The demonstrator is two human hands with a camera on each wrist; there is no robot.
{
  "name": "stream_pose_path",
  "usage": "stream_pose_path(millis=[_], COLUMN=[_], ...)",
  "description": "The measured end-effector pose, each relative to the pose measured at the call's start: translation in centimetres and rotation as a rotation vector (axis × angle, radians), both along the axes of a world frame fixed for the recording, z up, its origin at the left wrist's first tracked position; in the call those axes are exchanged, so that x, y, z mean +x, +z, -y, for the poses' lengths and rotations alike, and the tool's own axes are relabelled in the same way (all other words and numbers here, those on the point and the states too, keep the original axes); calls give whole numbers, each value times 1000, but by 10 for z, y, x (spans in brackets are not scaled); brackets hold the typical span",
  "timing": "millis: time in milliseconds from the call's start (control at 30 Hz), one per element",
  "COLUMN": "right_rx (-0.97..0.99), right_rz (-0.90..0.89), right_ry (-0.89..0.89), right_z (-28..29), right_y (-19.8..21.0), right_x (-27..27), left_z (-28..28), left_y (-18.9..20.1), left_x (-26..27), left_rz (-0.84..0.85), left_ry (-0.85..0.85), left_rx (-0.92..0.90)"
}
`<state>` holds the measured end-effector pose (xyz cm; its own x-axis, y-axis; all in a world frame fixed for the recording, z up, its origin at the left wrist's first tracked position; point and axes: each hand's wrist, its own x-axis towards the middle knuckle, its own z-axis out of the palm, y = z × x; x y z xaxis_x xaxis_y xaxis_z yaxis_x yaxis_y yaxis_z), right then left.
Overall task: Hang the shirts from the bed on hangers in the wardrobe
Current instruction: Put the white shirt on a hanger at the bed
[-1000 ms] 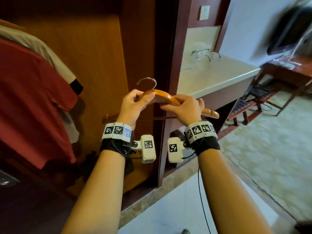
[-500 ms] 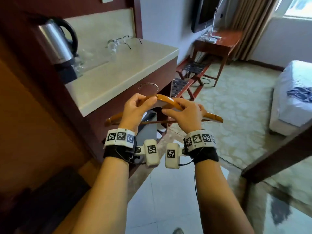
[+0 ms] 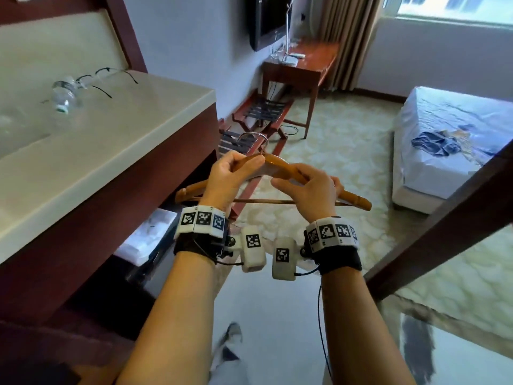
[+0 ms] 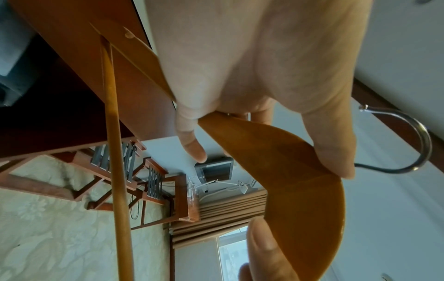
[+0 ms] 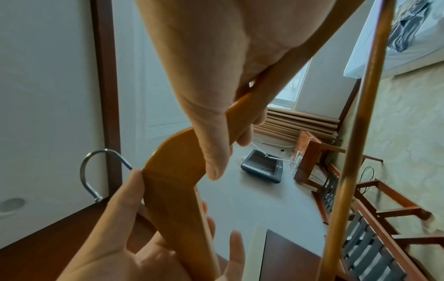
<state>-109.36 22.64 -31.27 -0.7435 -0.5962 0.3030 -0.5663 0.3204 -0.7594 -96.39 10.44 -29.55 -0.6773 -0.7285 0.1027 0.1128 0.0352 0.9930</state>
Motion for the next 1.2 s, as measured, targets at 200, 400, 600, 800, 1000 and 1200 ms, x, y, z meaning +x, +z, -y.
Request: stream_pose_path(millis=[200,400,600,800,1000,1200], right_rx=[-27,-112,-191,-190,-157,-86], right_rz=[75,137,186,201,232,188], right_ry=[-87,-220,-344,-432,-444,-484], right_z=[54,108,123,121,119,115], right_y=[-6,2,-5,-27,-35,-10], right_x=[-114,-238,-355,-486,-641,-790], left_z=[72,145,166,170,164,161], left_y=[-9,0,2,-17,-23,-4], left_x=[-135,-286,-422,-567,-716,-859], left_rz=[19,59,65,78,75,39], left_ry=[-83,-244,-400,-492,-510,-520], left_rx=[-68,-93,-93,-104,-25,65])
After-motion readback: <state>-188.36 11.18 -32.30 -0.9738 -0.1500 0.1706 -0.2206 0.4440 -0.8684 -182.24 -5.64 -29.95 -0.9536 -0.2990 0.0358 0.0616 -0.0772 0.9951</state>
